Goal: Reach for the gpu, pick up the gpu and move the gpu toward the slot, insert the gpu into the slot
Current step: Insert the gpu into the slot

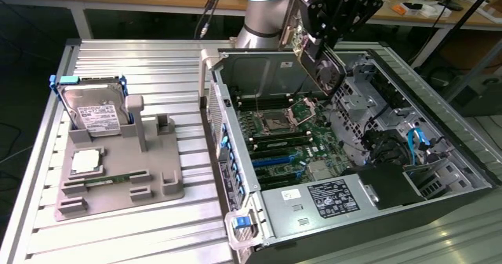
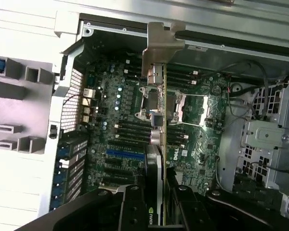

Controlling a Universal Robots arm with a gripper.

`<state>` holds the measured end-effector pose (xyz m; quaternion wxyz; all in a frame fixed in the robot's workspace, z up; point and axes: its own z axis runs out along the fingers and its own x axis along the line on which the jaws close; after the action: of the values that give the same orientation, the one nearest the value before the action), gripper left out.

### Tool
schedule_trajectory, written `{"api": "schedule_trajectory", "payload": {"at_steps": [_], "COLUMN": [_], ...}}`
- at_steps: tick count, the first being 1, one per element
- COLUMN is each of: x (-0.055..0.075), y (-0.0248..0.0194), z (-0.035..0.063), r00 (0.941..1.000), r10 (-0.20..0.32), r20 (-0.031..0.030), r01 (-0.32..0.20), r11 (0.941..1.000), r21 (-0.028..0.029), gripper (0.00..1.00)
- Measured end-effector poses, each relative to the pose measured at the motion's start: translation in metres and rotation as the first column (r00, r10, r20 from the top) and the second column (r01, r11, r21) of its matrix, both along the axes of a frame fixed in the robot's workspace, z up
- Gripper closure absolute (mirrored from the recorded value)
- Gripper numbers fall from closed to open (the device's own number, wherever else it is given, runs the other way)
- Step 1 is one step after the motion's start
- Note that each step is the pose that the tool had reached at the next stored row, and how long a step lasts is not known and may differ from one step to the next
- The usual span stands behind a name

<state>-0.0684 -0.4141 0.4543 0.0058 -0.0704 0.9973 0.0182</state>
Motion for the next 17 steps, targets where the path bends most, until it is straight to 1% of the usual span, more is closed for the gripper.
{"api": "schedule_trajectory", "payload": {"at_steps": [6, 8, 9, 10, 11, 12, 13, 15, 17], "x": [0.0003, 0.0007, 0.0009, 0.0012, 0.0013, 0.0014, 0.0015, 0.0043, 0.0059], "y": [0.0000, 0.0000, 0.0000, 0.0000, 0.0000, 0.0000, -0.0001, 0.0001, -0.0001], "z": [-0.0018, -0.0020, -0.0020, -0.0021, -0.0021, -0.0021, -0.0021, -0.0022, -0.0022], "r00": [0.9978, 0.9975, 0.9975, 0.9975, 0.9975, 0.9975, 0.9975, 0.9977, 0.9990], "r10": [-0.066, -0.070, -0.070, -0.071, -0.071, -0.071, -0.071, -0.067, -0.045], "r20": [0.0000, 0.0002, 0.0003, 0.0007, 0.0013, 0.0020, 0.0021, 0.0021, 0.0022], "r01": [0.066, 0.070, 0.070, 0.071, 0.071, 0.071, 0.071, 0.067, 0.045], "r11": [0.9978, 0.9975, 0.9975, 0.9974, 0.9973, 0.9971, 0.9970, 0.9973, 0.9985], "r21": [-0.0005, -0.0034, -0.0055, -0.0111, -0.0184, -0.0279, -0.0304, -0.0307, -0.0305], "gripper": [0.73, 0.73, 0.73, 0.73, 0.73, 0.73, 0.73, 0.73, 0.73]}}
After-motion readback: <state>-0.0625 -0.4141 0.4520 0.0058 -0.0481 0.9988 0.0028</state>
